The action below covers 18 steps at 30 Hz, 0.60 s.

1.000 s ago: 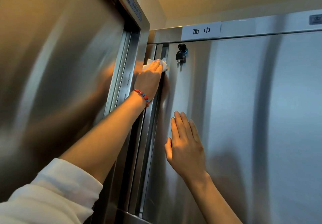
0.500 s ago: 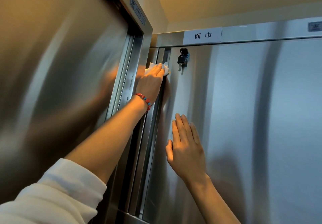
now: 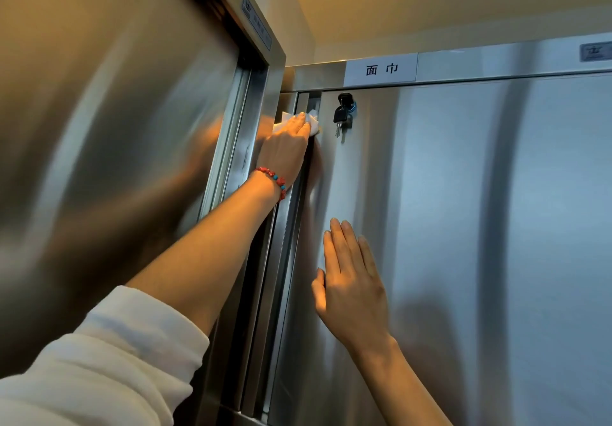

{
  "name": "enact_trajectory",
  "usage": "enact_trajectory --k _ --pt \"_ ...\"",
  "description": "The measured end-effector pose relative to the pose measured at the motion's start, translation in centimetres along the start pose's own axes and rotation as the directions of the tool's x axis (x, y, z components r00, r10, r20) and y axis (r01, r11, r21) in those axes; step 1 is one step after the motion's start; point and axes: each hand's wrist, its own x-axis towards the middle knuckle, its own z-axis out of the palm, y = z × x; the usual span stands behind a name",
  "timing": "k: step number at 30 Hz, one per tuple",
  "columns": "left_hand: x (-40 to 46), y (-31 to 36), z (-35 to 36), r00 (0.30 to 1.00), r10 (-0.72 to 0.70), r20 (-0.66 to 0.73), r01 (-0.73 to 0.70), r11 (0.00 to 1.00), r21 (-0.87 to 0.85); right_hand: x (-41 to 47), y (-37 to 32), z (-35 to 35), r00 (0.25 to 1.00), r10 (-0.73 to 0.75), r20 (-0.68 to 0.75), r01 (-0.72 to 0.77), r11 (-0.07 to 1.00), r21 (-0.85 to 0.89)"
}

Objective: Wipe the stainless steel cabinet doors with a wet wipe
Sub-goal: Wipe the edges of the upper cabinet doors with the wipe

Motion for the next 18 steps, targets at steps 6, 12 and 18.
enact_trajectory --k 6,12,18 --pt "1.3 0.2 -0.1 1.000 -0.022 -0.011 0.022 0.999 -0.027 -0.1 0.1 0.2 1.000 -0.003 -0.006 0.003 1.000 -0.007" --pt "0.5 -0.1 0.4 1.000 -0.013 -0.007 0.013 1.000 -0.019 -0.1 0.1 0.2 1.000 -0.003 -0.008 0.003 1.000 -0.014" --pt "2.2 -0.1 -0.1 1.000 -0.016 -0.002 0.016 0.999 -0.035 0.0 0.1 0.1 1.000 0.003 0.004 -0.003 1.000 -0.002"
